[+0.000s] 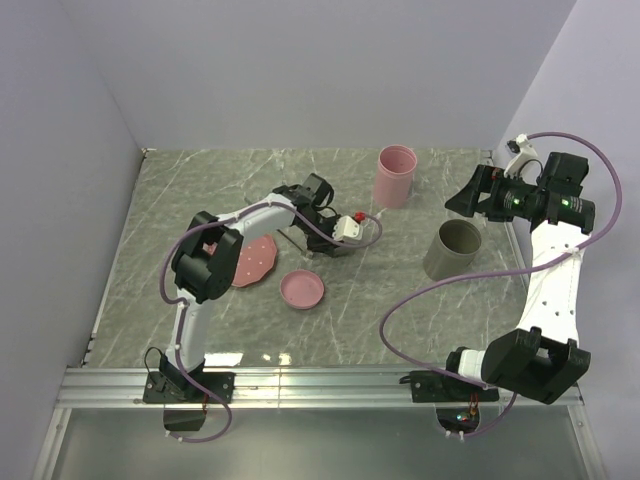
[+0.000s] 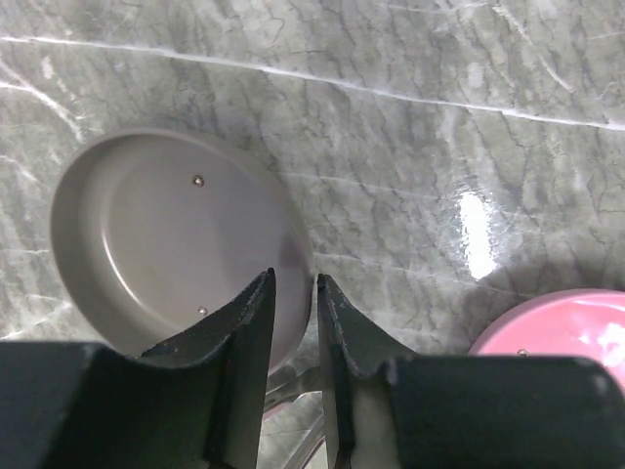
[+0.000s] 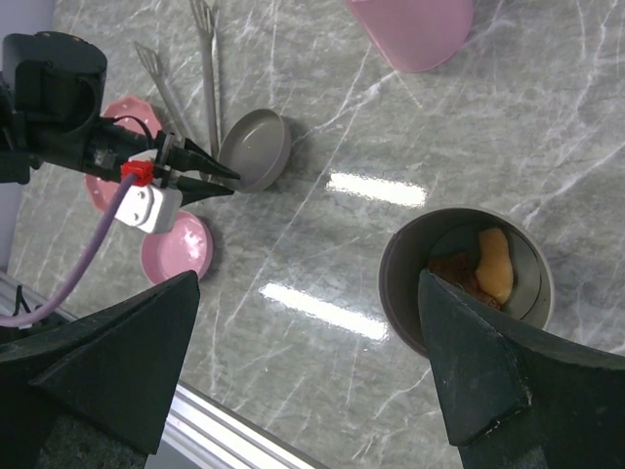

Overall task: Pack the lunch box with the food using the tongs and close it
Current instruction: Pick up the lid of the lunch box with the left arm

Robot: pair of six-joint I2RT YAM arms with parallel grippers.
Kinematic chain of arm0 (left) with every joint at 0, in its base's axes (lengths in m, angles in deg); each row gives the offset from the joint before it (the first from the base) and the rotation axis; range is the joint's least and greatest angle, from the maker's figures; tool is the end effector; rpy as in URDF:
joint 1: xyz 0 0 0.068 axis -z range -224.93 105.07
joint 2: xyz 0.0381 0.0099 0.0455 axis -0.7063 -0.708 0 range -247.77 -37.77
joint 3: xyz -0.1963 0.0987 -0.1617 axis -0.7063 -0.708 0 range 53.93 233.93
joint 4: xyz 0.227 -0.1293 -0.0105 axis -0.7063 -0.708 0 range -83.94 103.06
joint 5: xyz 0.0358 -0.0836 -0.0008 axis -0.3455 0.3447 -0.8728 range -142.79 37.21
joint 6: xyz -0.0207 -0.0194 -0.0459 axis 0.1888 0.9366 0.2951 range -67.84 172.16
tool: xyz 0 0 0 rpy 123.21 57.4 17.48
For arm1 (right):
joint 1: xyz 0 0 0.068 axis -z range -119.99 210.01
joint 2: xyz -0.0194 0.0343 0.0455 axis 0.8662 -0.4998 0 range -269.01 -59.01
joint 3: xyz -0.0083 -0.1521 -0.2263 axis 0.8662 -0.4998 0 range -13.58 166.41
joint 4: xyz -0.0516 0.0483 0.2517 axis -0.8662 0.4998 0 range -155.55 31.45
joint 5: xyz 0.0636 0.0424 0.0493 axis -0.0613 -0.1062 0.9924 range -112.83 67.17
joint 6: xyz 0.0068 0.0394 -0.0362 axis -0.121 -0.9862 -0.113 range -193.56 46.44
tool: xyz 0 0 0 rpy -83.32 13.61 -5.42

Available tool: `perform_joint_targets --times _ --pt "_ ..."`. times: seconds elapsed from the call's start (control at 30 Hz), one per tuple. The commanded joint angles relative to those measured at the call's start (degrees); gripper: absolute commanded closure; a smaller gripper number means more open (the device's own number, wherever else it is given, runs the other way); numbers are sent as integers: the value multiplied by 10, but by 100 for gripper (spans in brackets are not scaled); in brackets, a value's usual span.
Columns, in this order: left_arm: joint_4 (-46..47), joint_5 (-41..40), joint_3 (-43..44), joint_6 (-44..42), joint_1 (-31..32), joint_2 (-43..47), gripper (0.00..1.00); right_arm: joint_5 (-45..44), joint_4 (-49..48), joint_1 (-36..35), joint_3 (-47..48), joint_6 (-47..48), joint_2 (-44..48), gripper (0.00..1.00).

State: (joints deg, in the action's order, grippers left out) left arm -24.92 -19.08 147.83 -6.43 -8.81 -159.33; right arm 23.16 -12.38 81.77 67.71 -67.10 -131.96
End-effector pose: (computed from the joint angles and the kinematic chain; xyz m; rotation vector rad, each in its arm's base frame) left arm 0.3485 -0.2787 0.1834 1.9829 1.6002 -0.6487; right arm 0.2383 -0.0675 0.3911 -0.0887 2.1509 0.6576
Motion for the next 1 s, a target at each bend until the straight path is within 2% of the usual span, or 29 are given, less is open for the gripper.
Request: perform_joint_targets --times 0.0,0.13,0.3,0.4,0.53,0.67,0.83,0.9,0.97 --pt "0 4 -4 -8 10 0 69 19 -12 7 5 -7 -4 0" --pt "-1 -8 -9 -7 11 -3 66 23 -10 10 11 -6 -7 0" --pt "11 -23 -9 -1 12 -7 69 20 -9 11 11 -5 -4 0" --pt "11 -20 -3 4 13 -3 79 23 -13 11 9 -4 -5 0" --pt "-13 12 16 23 13 29 100 38 -38 11 -1 -11 -5 0" --pt "-30 73 32 61 12 80 100 63 -75 11 -6 -22 -11 0" --pt "4 158 42 173 7 158 100 102 -123 11 -7 -63 -27 0" --pt "65 194 23 245 -1 184 100 119 -175 8 -12 -108 -30 0" --pt "171 216 -16 315 -10 228 99 127 -241 0 -23 -144 -32 0"
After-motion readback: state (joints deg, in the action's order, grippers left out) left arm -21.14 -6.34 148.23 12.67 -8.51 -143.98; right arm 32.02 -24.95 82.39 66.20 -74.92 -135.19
